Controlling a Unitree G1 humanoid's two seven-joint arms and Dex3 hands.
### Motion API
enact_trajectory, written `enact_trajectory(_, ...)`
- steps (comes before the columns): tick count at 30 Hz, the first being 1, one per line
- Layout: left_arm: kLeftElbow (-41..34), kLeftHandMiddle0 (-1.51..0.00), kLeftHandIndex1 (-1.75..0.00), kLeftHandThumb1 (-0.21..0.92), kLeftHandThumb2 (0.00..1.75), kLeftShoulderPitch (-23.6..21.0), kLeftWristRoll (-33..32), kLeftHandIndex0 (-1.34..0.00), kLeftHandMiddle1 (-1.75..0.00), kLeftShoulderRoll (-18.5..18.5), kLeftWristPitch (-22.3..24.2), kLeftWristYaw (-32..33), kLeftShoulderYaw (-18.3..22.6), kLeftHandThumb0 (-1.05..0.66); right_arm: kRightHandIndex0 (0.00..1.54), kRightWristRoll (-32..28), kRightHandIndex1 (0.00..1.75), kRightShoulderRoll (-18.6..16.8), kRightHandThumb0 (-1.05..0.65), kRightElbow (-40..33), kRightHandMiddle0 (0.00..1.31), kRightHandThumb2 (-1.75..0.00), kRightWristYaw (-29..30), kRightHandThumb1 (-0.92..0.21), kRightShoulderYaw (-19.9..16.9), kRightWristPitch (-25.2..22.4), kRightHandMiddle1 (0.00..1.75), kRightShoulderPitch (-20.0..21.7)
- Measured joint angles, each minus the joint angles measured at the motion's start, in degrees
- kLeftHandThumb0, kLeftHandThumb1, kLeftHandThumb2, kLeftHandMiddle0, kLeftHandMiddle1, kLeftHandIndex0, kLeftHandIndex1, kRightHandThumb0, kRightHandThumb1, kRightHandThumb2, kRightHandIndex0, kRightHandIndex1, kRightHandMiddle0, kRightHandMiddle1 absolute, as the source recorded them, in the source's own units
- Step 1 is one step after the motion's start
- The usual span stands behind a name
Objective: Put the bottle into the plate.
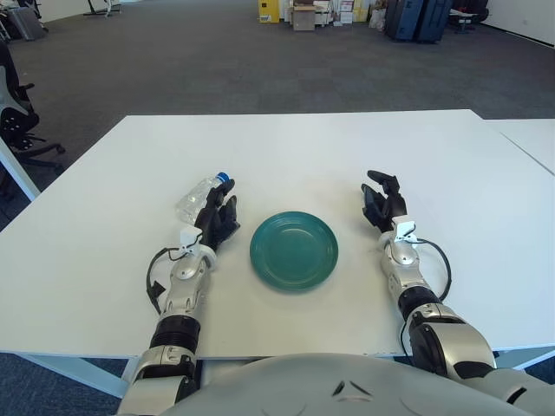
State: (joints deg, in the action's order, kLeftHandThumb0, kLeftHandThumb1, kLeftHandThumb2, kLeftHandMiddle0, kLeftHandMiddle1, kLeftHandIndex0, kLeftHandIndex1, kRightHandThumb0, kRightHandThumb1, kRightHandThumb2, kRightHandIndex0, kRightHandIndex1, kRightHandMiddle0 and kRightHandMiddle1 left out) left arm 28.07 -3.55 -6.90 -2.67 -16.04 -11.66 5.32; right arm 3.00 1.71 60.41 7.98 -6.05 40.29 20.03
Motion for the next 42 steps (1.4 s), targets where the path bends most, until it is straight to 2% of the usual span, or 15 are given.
enact_trajectory(5,-3.0,-0.35,-0.59,0.92,0.82,1.2,0.6,0.00,-0.02,0.5,2.1,0.9,-0.8,-0.79,0.54,0.2,0.06,0.0,-0.74,0.0,0.02,-0.63,0.1,-0.92,0.2,-0.1,0.96,0.0)
enact_trajectory(14,-21.8,-0.43,-0.73,0.92,0.74,5.6,0.8,0.00,-0.04,2.6,14.9,3.7,-3.3,-0.70,0.54,0.4,0.06,0.2,-0.74,-0.3,0.02,-0.63,0.1,-0.92,0.2,0.2,0.96,0.2)
enact_trajectory(21,-37.8,-0.46,-0.79,0.92,0.66,5.7,1.6,-0.01,-0.03,2.5,26.2,6.4,-3.7,-0.66,0.58,0.4,0.08,0.2,-0.70,-0.4,0.02,-0.65,0.0,-0.92,0.3,0.2,0.96,0.4)
enact_trajectory(30,-57.0,-0.50,-0.84,0.92,0.52,4.6,7.9,-0.04,-0.04,1.7,39.5,11.6,-5.1,-0.66,0.63,0.1,0.10,0.1,-0.67,0.6,0.04,-0.65,-0.9,-0.92,0.0,0.0,0.97,0.2)
enact_trajectory(32,-58.8,-0.49,-0.86,0.92,0.45,3.7,9.4,-0.05,-0.03,1.7,40.5,12.8,-5.4,-0.69,0.63,0.0,0.11,0.1,-0.65,0.8,0.04,-0.65,-1.1,-0.92,0.0,0.0,0.97,0.3)
enact_trajectory(36,-58.1,-0.47,-0.87,0.92,0.40,2.4,14.3,-0.03,-0.02,0.6,39.3,15.0,-6.7,-0.76,0.63,0.0,0.11,0.0,-0.64,1.1,0.04,-0.64,-1.5,-0.92,-0.1,0.1,0.96,0.5)
enact_trajectory(42,-49.1,-0.36,-0.79,0.92,0.52,-0.2,26.9,0.00,0.00,-6.3,32.8,17.7,-10.5,-0.92,0.65,0.0,0.12,0.0,-0.63,1.6,0.06,-0.65,-1.7,-0.92,-0.2,0.6,0.96,0.7)
